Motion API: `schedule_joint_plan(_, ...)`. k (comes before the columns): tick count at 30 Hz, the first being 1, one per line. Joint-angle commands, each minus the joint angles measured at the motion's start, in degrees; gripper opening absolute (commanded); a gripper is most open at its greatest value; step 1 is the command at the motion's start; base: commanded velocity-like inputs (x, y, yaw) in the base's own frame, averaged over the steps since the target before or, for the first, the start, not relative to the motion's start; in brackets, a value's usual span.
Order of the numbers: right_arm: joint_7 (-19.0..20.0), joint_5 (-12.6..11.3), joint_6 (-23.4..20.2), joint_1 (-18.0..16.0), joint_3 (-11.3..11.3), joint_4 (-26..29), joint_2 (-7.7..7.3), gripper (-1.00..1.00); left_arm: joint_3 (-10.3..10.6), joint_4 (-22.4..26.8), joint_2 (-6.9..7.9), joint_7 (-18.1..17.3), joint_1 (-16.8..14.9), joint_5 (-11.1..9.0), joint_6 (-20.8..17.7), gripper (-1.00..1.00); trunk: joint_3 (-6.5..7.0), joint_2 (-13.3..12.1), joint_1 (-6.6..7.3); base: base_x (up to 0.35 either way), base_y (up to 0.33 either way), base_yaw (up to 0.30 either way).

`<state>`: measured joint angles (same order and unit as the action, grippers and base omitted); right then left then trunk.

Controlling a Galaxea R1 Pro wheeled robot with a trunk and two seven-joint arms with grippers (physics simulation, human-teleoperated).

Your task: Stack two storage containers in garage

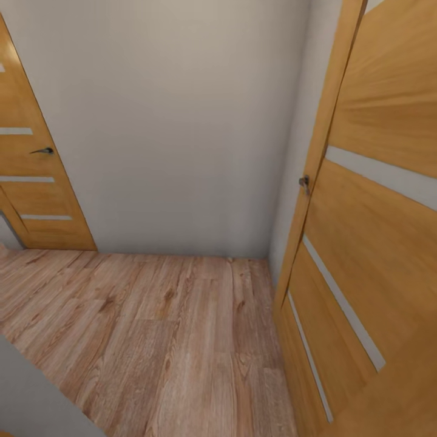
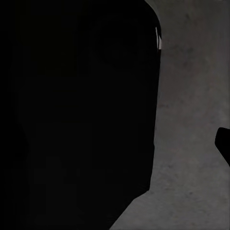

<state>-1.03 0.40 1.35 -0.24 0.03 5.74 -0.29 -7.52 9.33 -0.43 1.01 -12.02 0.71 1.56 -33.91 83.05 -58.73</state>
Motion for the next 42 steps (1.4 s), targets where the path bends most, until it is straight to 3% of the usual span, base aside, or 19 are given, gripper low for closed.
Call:
schedule_joint_plan(1, -0.1, 0.0, 0.1, 0.0, 0.0, 0.0, 0.0, 1.0, -0.3, 0.0, -0.06, 0.1, 0.0, 0.1, 0.2, 1.0, -0.05, 0.0, 0.0, 0.031, 0.078, 0.0)
schedule_joint_plan(42, -0.1, 0.0, 0.1, 0.0, 0.0, 0.0, -0.15, 1.0, -0.3, 0.0, -0.37, 0.1, 0.0, 0.1, 0.2, 1.0, -0.05, 0.0, 0.0, 0.117, 0.01, 0.0)
